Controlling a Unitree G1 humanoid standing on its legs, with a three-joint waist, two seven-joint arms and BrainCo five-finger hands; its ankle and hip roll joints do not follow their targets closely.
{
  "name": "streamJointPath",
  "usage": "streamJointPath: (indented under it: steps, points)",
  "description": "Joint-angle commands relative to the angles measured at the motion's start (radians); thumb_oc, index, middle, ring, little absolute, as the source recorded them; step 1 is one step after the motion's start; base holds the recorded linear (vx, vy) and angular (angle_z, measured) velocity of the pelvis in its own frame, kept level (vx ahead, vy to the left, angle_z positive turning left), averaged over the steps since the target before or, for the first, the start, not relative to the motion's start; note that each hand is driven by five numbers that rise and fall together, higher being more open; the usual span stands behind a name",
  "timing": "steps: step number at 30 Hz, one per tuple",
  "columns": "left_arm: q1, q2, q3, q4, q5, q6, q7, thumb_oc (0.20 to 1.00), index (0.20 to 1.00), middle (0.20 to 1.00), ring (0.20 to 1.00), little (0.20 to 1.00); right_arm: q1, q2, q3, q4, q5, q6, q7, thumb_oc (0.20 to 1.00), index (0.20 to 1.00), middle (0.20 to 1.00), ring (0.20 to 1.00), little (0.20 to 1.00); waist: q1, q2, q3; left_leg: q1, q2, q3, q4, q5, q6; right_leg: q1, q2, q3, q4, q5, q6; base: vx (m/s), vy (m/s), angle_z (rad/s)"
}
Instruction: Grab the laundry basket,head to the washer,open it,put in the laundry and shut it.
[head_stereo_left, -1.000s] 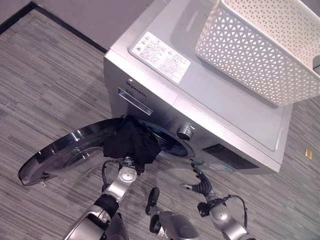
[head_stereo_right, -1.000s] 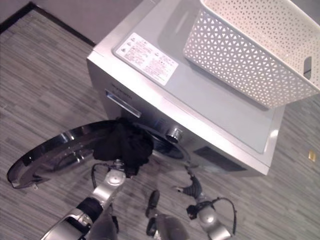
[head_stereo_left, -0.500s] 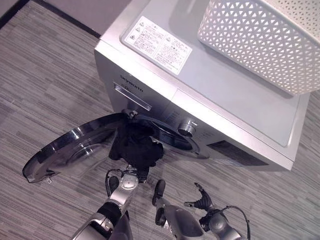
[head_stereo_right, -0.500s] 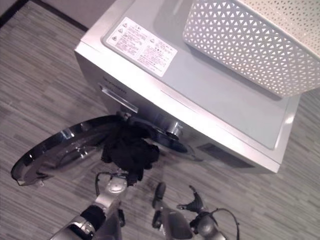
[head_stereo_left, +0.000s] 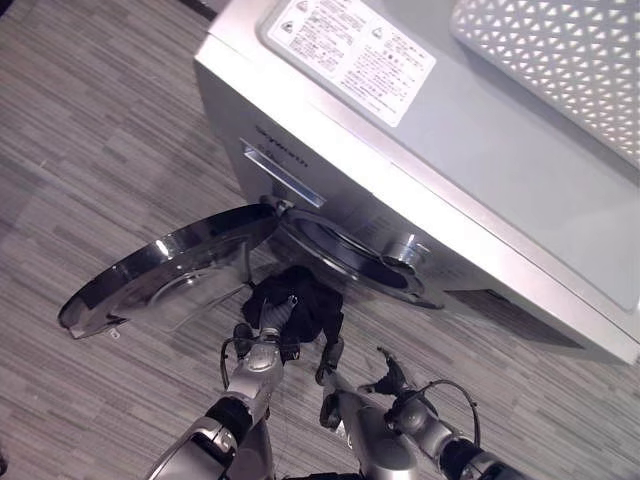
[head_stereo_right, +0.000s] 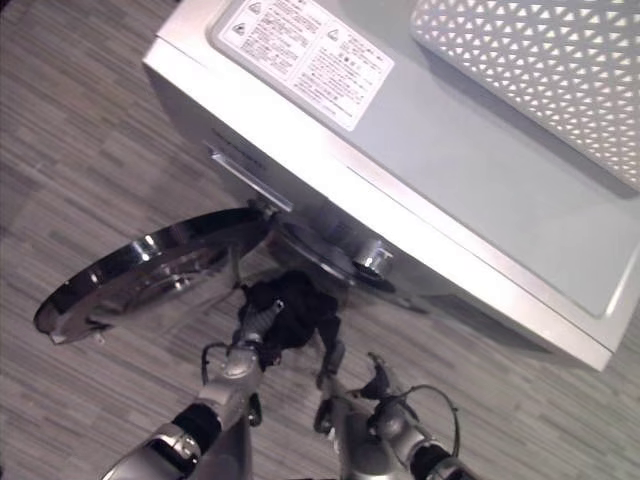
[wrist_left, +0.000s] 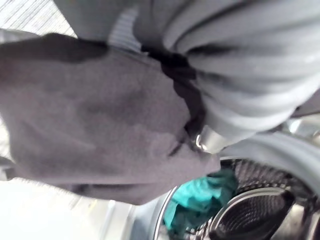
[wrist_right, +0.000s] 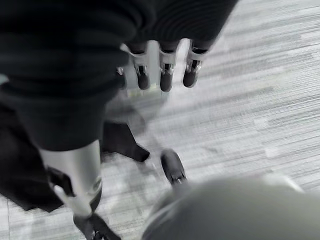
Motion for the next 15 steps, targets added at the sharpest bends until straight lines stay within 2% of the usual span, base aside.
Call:
streamJointPath:
  steps: [1, 5, 9, 15]
  points:
    - [-0.090, -0.085, -0.062, 0.009, 0.002, -0.049, -0.018, 0.200, 0.200, 0.200, 0.200, 0.200, 0.025, 0.026, 0.035, 0.091, -0.007, 0.040, -0.003, 1.000, 1.000, 1.000, 1.000, 1.000, 0.006, -0.003, 0.021, -0.106, 0.045, 0.000, 0.025, 0.056, 0.008, -0.159, -0.085, 0.011, 0.201, -0.040, 0.062, -0.17, -0.018, 0.12]
    - [-0.188, -0.085, -0.075, 0.029, -0.008, -0.052, -0.007, 0.200, 0.200, 0.200, 0.200, 0.200, -0.002, 0.026, 0.021, 0.119, 0.027, 0.028, -0.011, 1.000, 1.000, 1.000, 1.000, 1.000, -0.012, 0.002, 0.023, -0.245, 0.040, -0.063, 0.179, 0.024, 0.021, -0.289, -0.097, 0.030, 0.366, -0.100, 0.040, -0.15, -0.030, 0.19]
    - [-0.223, -0.088, -0.061, 0.037, -0.022, -0.057, 0.001, 0.200, 0.200, 0.200, 0.200, 0.200, -0.006, 0.005, -0.011, 0.087, 0.061, 0.014, -0.024, 1.000, 1.000, 1.000, 1.000, 1.000, -0.025, 0.013, 0.007, -0.318, 0.036, -0.102, 0.244, 0.008, 0.027, -0.355, -0.110, 0.020, 0.468, -0.143, 0.026, -0.06, -0.078, 0.20]
    - [-0.254, -0.122, -0.059, 0.040, -0.053, -0.062, 0.014, 0.200, 0.200, 0.200, 0.200, 0.200, -0.049, 0.003, -0.044, -0.005, 0.133, -0.012, -0.067, 1.000, 1.000, 1.000, 1.000, 1.000, -0.037, 0.012, 0.006, -0.399, 0.041, -0.116, 0.316, -0.021, 0.038, -0.443, -0.126, 0.031, 0.568, -0.172, 0.016, -0.03, -0.012, 0.15]
